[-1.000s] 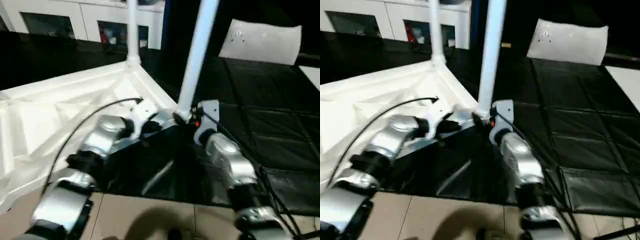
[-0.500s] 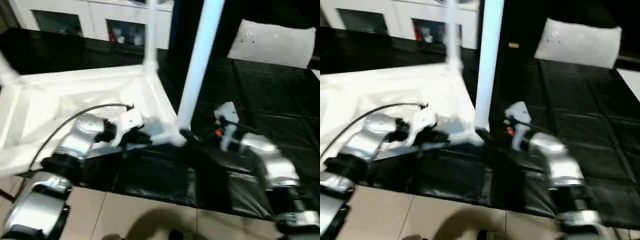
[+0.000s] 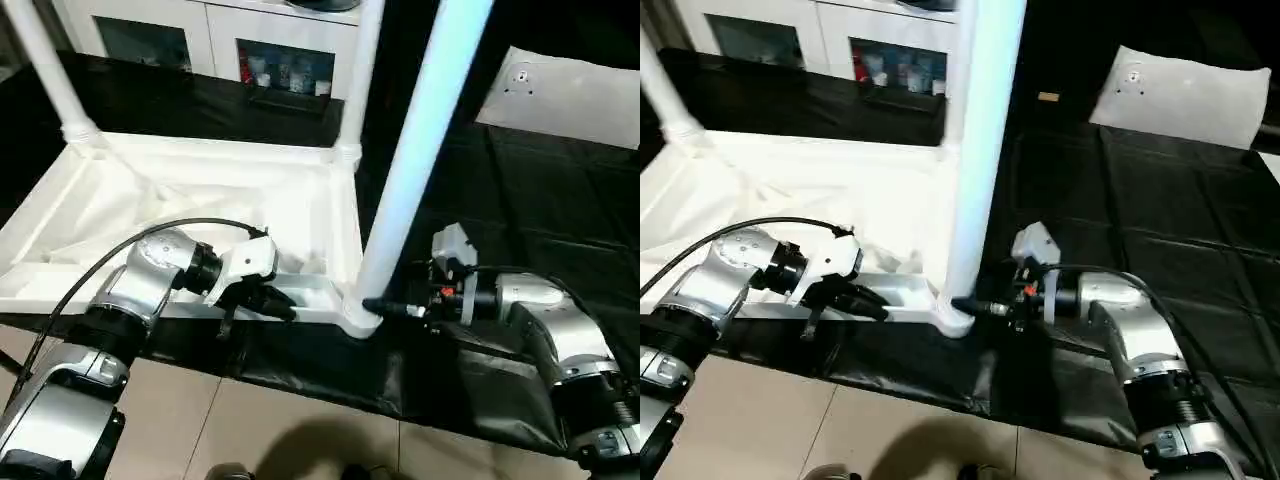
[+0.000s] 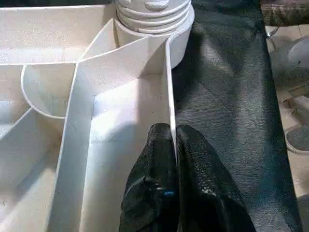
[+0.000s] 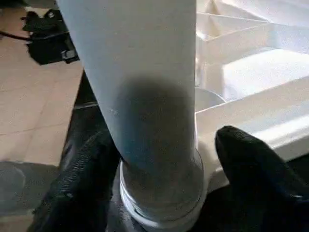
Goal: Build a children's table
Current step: Rotate leg to tighten
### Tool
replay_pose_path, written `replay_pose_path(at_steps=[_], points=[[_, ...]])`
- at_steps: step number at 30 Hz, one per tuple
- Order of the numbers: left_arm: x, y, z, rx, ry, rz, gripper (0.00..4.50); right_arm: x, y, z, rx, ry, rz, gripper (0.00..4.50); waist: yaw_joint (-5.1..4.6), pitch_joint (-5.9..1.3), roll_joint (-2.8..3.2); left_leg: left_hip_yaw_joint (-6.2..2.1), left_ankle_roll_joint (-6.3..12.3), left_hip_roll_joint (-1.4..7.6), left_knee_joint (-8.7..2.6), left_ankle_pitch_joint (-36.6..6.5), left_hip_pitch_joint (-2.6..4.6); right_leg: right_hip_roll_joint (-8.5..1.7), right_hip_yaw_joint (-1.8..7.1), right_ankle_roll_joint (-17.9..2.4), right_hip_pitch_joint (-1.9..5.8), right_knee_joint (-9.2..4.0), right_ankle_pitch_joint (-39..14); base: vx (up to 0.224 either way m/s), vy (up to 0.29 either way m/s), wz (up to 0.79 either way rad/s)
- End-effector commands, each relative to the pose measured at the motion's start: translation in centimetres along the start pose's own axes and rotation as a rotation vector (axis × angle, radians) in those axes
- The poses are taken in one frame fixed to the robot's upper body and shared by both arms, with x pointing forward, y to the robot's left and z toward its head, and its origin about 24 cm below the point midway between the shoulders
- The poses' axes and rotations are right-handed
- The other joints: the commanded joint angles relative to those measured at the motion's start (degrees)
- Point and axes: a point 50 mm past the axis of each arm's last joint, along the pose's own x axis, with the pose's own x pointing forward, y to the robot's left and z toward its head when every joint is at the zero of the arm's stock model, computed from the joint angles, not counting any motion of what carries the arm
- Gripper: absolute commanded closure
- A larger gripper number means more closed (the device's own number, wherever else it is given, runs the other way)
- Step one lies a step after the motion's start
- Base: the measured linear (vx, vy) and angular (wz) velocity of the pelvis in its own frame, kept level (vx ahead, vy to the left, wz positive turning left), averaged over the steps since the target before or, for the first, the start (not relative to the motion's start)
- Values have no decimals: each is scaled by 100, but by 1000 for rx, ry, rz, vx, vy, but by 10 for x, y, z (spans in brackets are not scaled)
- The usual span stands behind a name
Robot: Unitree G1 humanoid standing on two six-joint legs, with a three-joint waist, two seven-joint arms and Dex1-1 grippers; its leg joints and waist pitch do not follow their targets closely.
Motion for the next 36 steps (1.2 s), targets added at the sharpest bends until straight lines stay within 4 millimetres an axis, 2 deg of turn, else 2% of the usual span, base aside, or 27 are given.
replay_pose_path(at_steps=[1,11,19,21,23,24,25,26,27,28,29,30,31,32,33,34,35,36], points=[[10,-3,4,38,39,-97,450,-1,-3,5,-20,14,9,154,-9,-462,-8,14,365,200,-354,-296,-66,-445,437,-673,441,-396,-1651,0,0,0],[11,-4,6,55,41,-126,450,4,-2,5,-11,22,60,243,18,-478,-23,17,365,191,-341,-206,-75,-432,426,-632,443,-371,-1568,0,0,0],[10,-3,5,53,51,-123,450,5,1,2,1,30,84,253,23,-479,-17,15,358,189,-337,-190,-75,-424,424,-634,445,-367,-1500,0,0,0],[11,1,2,17,56,-51,450,6,6,-3,22,25,82,253,26,-474,8,16,354,180,-336,-210,-79,-414,420,-609,449,-380,-1533,0,0,0],[13,5,2,-22,48,8,450,8,8,-5,50,8,55,253,40,-466,-2,18,335,189,-342,-243,-61,-413,423,-587,445,-390,-1585,0,0,0],[14,8,2,-48,41,50,450,10,9,-7,73,-3,30,253,57,-453,2,21,319,185,-348,-344,-39,-426,415,-552,429,-432,-1775,0,0,0],[17,14,3,-90,15,127,450,16,10,-13,103,-9,-27,253,67,-441,57,17,288,185,-358,-412,-27,-431,412,-533,423,-446,-1889,0,0,0],[18,16,4,-106,-1,154,450,19,10,-15,111,-9,-52,253,64,-410,40,20,217,182,-362,-621,16,-444,393,-461,387,-535,-2261,0,0,0],[20,19,6,-120,-22,182,450,23,10,-19,129,-10,-89,253,42,-378,18,20,152,135,-362,-846,40,-439,346,-264,392,-623,-2864,0,0,0],[25,22,10,-148,-50,226,450,31,11,-22,146,-12,-142,253,25,-343,43,16,106,99,-351,-1054,78,-442,292,-18,370,-733,-3441,0,0,0],[28,25,12,-166,-67,255,450,37,12,-25,158,-13,-176,253,1,-336,26,18,66,88,-340,-1121,86,-436,259,109,363,-782,-3646,0,0,0],[31,27,14,-179,-80,279,450,43,12,-27,170,-17,-217,253,-27,-343,31,-6,16,74,-318,-1270,130,-443,161,318,358,-874,-3928,-55,15,-2],[33,28,16,-186,-86,291,450,47,12,-28,176,-19,-240,254,-52,-353,46,-15,3,82,-315,-1331,147,-443,114,376,366,-902,-3948,0,0,0],[37,31,19,-214,-102,327,450,55,12,-29,211,-31,-284,254,-124,-353,92,-44,22,124,-339,-1478,137,-445,43,410,405,-953,-3819,-57,37,-2],[45,38,26,-261,-129,400,450,71,9,-28,282,-55,-390,254,-211,-335,156,-93,38,204,-343,-1894,217,-435,-121,441,410,-1040,-3750,-50,50,-4],[49,40,29,-284,-139,431,450,78,9,-28,308,-63,-434,254,-321,-329,211,-199,7,338,-430,-2381,162,-420,-251,461,534,-1019,-3496,-84,92,-6],[52,42,31,-299,-145,452,450,83,8,-27,328,-70,-469,254,-355,-306,298,-261,26,504,-566,-2872,116,-376,-251,408,626,-856,-3192,-59,67,-6],[58,46,37,-324,-152,501,450,95,5,-23,376,-84,-549,254,-224,-259,410,-319,-97,839,-1077,-4082,-327,-259,69,16,889,446,-1501,-104,57,0]])
